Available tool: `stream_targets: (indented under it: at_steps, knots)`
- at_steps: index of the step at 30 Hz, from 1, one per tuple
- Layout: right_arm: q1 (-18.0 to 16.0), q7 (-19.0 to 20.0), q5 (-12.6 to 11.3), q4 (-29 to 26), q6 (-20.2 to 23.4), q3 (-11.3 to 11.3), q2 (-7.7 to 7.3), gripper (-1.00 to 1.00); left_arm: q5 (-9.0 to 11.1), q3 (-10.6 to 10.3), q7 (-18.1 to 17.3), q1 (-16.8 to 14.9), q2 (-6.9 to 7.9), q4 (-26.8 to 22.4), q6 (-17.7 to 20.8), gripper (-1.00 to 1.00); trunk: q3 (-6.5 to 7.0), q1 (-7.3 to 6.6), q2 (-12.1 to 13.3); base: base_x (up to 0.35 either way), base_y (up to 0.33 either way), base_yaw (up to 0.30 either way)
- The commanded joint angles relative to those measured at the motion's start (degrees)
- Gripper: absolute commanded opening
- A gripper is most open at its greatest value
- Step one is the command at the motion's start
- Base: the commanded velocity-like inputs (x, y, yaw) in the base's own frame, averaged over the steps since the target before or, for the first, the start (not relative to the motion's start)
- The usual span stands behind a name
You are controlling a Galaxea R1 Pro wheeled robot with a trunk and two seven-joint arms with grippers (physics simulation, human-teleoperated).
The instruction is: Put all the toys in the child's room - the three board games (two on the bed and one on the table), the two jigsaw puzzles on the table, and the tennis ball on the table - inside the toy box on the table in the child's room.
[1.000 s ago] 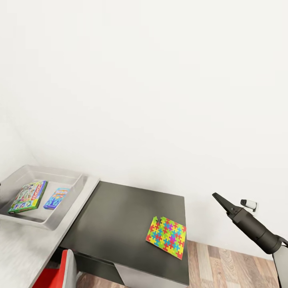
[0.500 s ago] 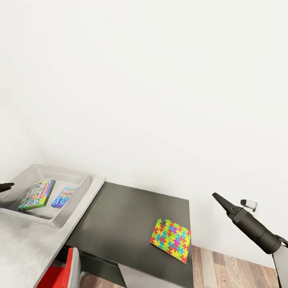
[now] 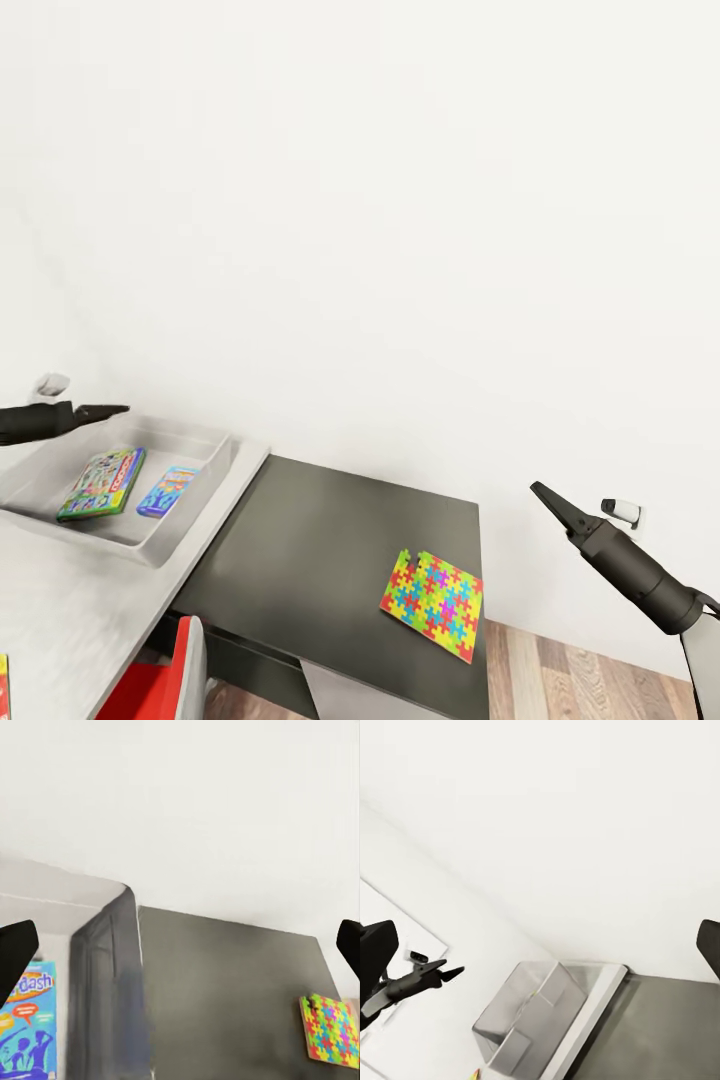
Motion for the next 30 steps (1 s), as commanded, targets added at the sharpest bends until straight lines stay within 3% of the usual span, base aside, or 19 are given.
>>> stream_targets:
  at_steps: [1,3,5,8,12,18,30]
  knots:
    - [-0.05,0.04,-0.21,0.00,0.35,-0.03,-0.01,1.00,-0.58,0.44,1.79,-0.07,-2.02,-3.48,2.79,1.00,-0.11,0.03,-0.11,0.000,0.000,0.003]
    - [-0.05,0.04,-0.21,0.01,0.34,-0.03,-0.01,1.00,-0.56,0.43,4.35,-0.04,-4.58,-7.46,4.86,1.00,-0.11,0.03,-0.11,0.000,0.000,0.002]
    - [-0.05,0.04,-0.21,0.01,0.35,-0.03,-0.01,1.00,-0.55,0.41,5.52,-0.03,-6.00,-9.25,5.67,1.00,-0.11,0.03,-0.11,0.000,0.000,0.001]
    - [-0.05,0.03,-0.20,0.01,0.35,-0.04,-0.01,1.00,-0.67,-0.16,7.22,-0.01,-9.42,-11.78,6.67,1.00,-0.05,0.03,-0.11,0.000,0.000,0.027]
    - [-0.05,0.03,-0.20,0.01,0.36,-0.05,-0.04,1.00,-0.69,-1.74,7.55,0.02,-11.18,-12.43,6.70,1.00,0.15,0.03,-0.11,0.000,0.000,0.112]
    - [-0.05,0.03,-0.20,0.01,0.36,-0.05,-0.09,1.00,-0.67,-2.72,7.65,0.22,-12.02,-12.70,6.37,1.00,0.57,0.03,-0.11,0.000,0.000,0.167]
    - [-0.05,0.03,-0.20,0.01,0.36,-0.10,-0.10,1.00,-0.70,-2.92,7.63,0.43,-12.02,-12.75,6.28,1.00,1.45,0.03,-0.11,0.000,0.000,0.181]
